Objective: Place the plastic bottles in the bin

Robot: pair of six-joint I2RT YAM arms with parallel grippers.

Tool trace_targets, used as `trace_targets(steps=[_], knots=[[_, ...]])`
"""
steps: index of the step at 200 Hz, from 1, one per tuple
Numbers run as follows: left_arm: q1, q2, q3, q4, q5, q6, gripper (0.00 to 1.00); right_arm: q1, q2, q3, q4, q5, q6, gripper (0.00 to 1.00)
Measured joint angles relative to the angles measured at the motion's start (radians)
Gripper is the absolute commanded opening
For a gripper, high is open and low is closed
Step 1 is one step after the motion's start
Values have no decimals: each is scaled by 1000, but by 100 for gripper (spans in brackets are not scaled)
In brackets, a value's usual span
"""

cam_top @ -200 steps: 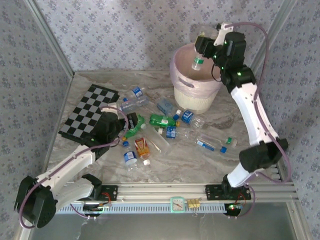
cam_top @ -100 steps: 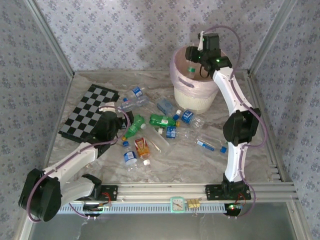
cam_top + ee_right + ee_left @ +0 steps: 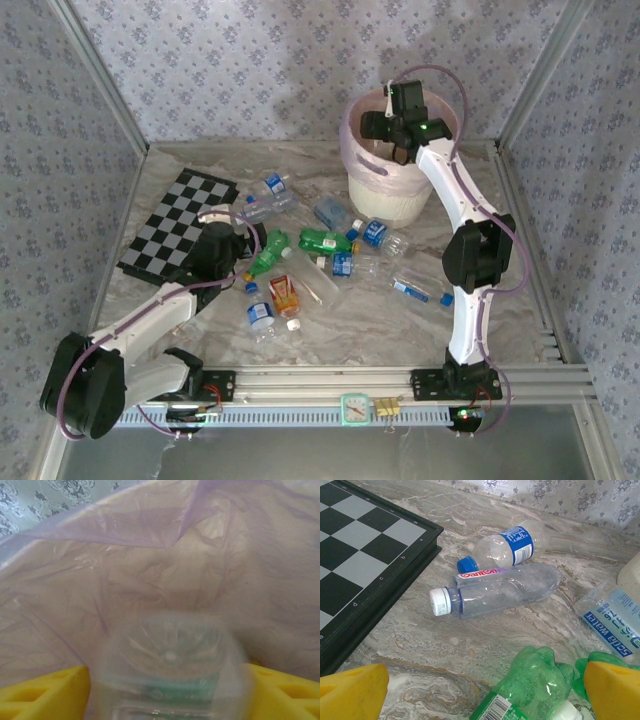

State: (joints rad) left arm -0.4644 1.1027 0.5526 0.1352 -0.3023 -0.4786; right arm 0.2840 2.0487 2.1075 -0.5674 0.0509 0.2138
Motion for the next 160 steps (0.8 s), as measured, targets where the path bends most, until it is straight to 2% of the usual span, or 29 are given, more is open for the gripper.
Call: trace_targets(steps=[56, 84, 116, 160], knots=[[0, 0, 0, 0, 16, 0, 100, 3, -48, 47, -55, 6, -27, 100], [0, 0, 0, 0, 26, 4, 100, 11, -144, 25, -65, 5, -40, 100], [10, 29, 44, -27, 29, 59, 100, 39, -338, -129, -44, -14, -44, 100], [87, 182, 229, -63, 89, 167, 100, 116, -592, -475, 42, -30, -46, 100]])
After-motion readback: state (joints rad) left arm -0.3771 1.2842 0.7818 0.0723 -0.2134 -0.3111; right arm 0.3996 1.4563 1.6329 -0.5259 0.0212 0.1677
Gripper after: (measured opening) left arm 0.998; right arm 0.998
